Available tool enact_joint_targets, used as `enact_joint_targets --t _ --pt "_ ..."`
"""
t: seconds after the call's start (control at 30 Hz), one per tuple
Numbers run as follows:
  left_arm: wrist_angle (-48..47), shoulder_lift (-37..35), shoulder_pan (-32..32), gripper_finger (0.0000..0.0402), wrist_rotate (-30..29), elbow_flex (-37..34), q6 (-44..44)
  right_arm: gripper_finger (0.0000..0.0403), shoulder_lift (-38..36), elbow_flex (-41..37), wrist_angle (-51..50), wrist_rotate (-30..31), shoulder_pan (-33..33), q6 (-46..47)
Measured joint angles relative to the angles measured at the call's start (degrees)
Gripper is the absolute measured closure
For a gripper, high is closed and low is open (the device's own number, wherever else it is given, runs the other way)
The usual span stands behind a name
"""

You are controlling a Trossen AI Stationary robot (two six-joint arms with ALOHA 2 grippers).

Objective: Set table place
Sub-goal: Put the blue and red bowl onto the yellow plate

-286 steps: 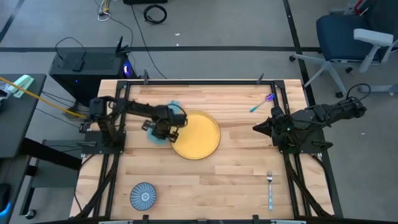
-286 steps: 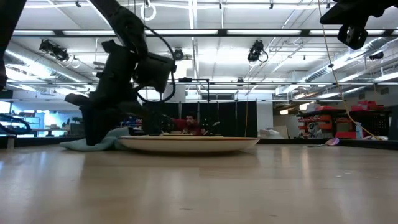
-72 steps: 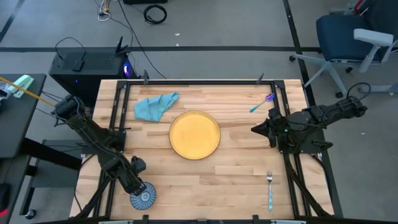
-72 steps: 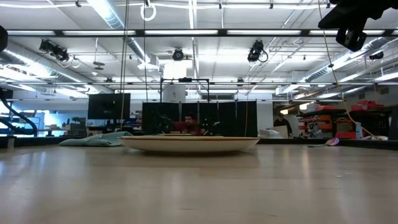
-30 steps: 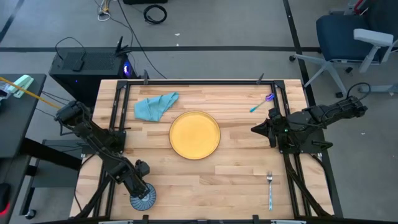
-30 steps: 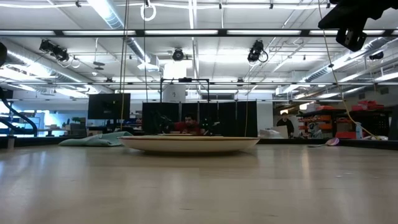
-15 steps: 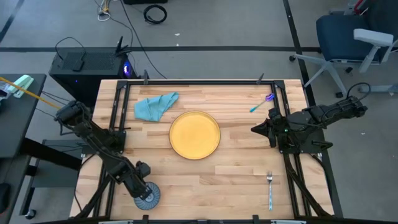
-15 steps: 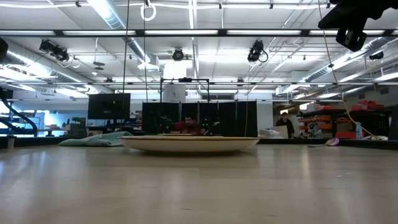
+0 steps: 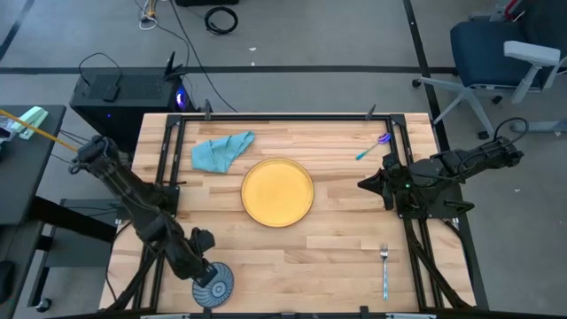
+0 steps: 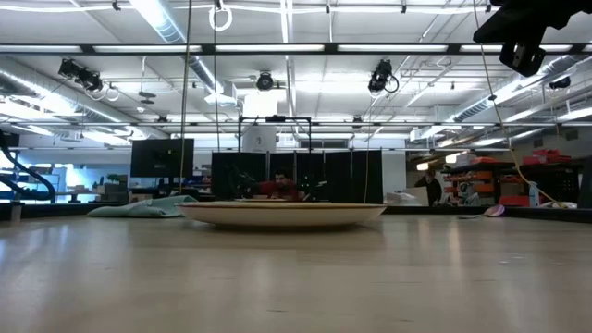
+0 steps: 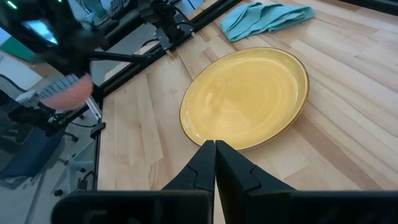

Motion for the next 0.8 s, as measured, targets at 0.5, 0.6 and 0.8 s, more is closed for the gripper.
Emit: enact_joint_targets --t 0.5,0.6,0.8 --pt "-37.03 -0.07 13.68 0.038 -18.86 39.81 14.88 0.0386 0.0 -0.01 0.0 -0.01 0.01 0.0" --pt "-42.94 -0.07 19.42 0.038 -19.73 43.47 16.93 0.0386 0.0 -0.01 0.0 -0.01 0.02 0.0" --pt "-43.95 -0.02 34.41 0.038 -18.43 45.56 24.58 0.0386 0.0 -0.01 0.0 -0.01 0.02 0.0"
